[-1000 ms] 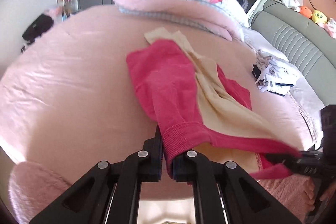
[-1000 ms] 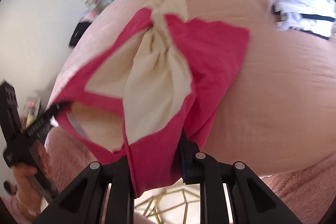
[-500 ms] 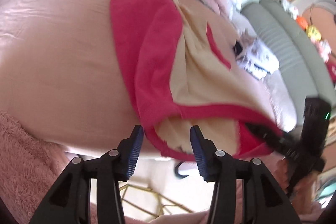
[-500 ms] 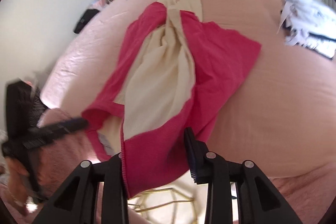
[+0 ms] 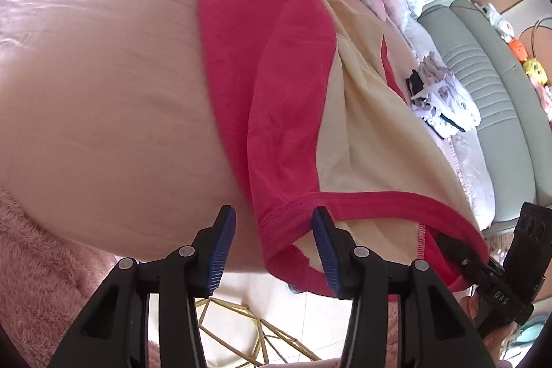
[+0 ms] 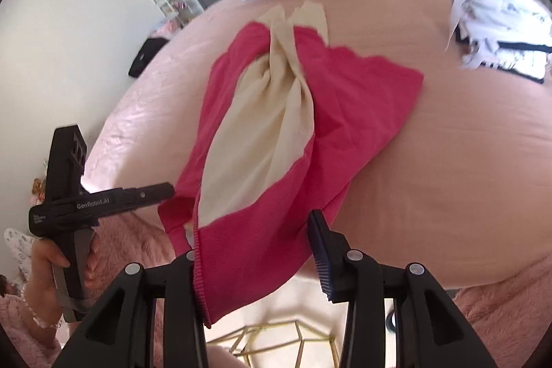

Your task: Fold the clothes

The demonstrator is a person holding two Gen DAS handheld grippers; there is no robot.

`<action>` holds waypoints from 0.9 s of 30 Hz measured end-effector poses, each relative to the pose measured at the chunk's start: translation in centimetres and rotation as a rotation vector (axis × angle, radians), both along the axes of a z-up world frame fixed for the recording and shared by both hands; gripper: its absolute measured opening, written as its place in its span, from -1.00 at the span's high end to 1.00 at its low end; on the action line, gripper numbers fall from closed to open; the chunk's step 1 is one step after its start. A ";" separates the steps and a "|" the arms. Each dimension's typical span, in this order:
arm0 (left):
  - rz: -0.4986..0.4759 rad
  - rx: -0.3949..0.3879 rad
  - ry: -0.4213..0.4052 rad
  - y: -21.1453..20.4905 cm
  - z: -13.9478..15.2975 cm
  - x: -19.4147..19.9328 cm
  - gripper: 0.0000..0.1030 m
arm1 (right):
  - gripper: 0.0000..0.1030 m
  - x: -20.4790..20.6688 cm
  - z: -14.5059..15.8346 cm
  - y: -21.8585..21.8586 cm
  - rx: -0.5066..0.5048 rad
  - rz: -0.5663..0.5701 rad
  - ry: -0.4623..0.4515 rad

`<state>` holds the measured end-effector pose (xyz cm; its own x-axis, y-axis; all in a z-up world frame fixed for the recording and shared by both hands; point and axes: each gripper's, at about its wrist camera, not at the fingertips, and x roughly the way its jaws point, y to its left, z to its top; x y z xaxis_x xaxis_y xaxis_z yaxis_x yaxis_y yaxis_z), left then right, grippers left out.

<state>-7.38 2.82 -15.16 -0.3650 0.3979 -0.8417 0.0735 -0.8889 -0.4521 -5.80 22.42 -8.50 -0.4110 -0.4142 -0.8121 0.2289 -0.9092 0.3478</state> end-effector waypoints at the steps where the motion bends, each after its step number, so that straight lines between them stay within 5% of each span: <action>1: -0.016 0.005 0.015 0.6 0.2 -0.1 0.17 | 0.02 0.2 0.0 0.0 0.002 0.003 0.001; 7: -0.268 0.018 0.136 6.3 2.2 -0.9 0.17 | -0.05 1.1 0.3 -0.2 0.015 0.021 0.007; 9: -0.321 -0.058 0.134 8.0 2.0 -0.8 0.17 | -0.18 1.4 0.3 -0.3 0.020 0.027 0.009; 11: -0.245 -0.122 0.099 8.2 1.3 -1.9 0.17 | -0.18 1.7 0.4 -0.3 0.024 0.033 0.011; 13: -0.105 -0.042 0.069 5.2 0.5 -1.5 0.17 | -0.18 1.8 0.3 0.2 0.010 0.011 -0.004; 17: 0.164 0.052 -0.012 -1.0 -1.8 -0.3 0.17 | -0.18 0.6 -2.3 6.4 -0.209 -0.299 -0.173; 20: 0.209 0.154 -0.060 -2.4 -3.4 -0.7 0.17 | -0.18 0.2 -4.0 9.3 -0.310 -0.460 -0.264; 24: 0.199 0.224 -0.083 -1.2 -4.4 -2.0 0.17 | -0.18 -0.1 -5.1 10.6 -0.442 -0.566 -0.277; 27: 0.170 0.199 -0.134 0.8 -5.4 -2.7 0.18 | -0.34 -0.7 -5.5 10.1 -0.432 -0.563 -0.282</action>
